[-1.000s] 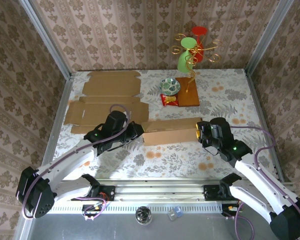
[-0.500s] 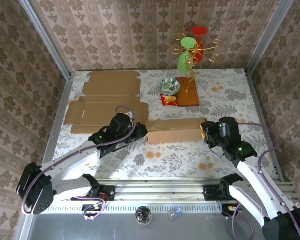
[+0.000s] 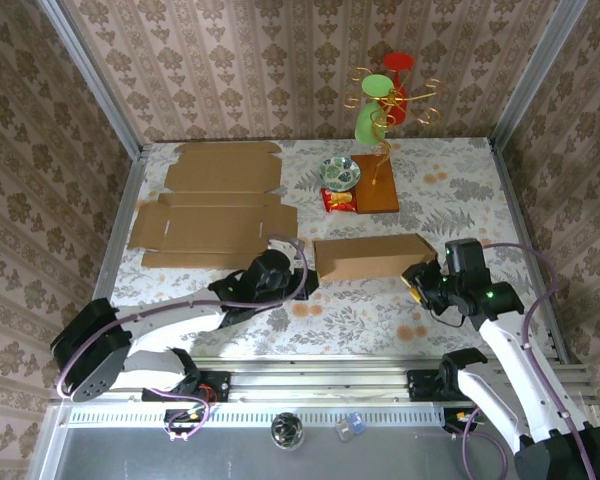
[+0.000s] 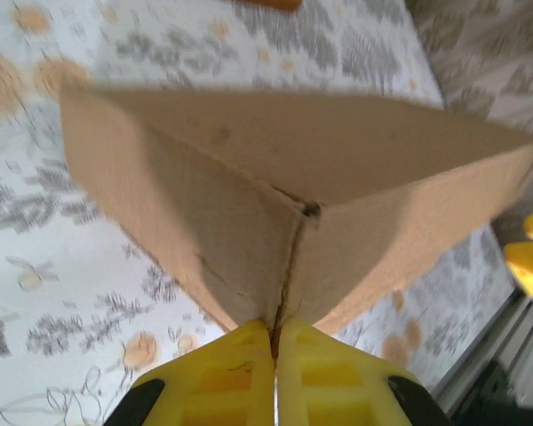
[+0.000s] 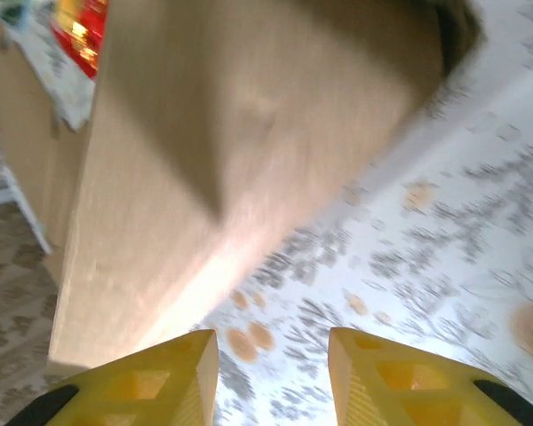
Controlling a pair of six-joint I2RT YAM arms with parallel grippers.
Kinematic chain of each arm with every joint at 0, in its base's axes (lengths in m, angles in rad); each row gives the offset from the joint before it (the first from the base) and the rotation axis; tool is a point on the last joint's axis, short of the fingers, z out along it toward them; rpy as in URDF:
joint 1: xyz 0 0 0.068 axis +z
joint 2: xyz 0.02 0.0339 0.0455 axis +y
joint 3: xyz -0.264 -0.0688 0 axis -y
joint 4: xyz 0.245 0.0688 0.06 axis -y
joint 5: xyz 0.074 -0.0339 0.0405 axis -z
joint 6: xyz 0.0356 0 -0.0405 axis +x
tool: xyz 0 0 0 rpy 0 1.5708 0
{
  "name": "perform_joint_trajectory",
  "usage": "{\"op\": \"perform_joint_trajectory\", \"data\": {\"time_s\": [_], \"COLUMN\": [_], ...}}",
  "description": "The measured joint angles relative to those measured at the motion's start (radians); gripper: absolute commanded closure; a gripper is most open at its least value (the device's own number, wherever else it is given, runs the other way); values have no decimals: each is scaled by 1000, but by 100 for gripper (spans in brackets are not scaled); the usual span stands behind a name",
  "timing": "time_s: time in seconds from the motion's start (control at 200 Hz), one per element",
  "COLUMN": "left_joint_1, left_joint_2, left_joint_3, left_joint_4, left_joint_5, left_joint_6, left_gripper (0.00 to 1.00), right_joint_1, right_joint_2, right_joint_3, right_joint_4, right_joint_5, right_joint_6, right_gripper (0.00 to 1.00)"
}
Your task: Fold the paper box
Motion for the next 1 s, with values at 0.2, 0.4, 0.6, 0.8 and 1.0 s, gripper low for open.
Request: {"op": "perform_joint_trajectory", "data": {"time_s": [0.2, 0.4, 0.6, 0.8, 1.0], "left_joint_1": [-12, -11, 64, 240, 248], "left_joint_2": [55, 52, -2, 71, 255], "left_joint_3": [-45, -44, -6, 134, 237], "left_joint_4": [49, 17, -122, -218, -219], "left_joint_5": [4, 27, 87, 175, 280], "left_joint_6": [-19, -64, -117, -130, -129], "left_gripper": [78, 59, 49, 47, 47], "right_joint_1": [0, -2, -6, -6, -6], "right_joint_2": [-62, -54, 11, 103, 216], "right_joint_3": [0, 0, 35, 171, 317], "right_joint_4": [-115, -136, -134, -132, -135], "right_joint_5": [-5, -1, 11, 21, 21], "right_joint_6": [-18, -21, -38, -99, -181], "right_gripper": [54, 53, 50, 44, 42]}}
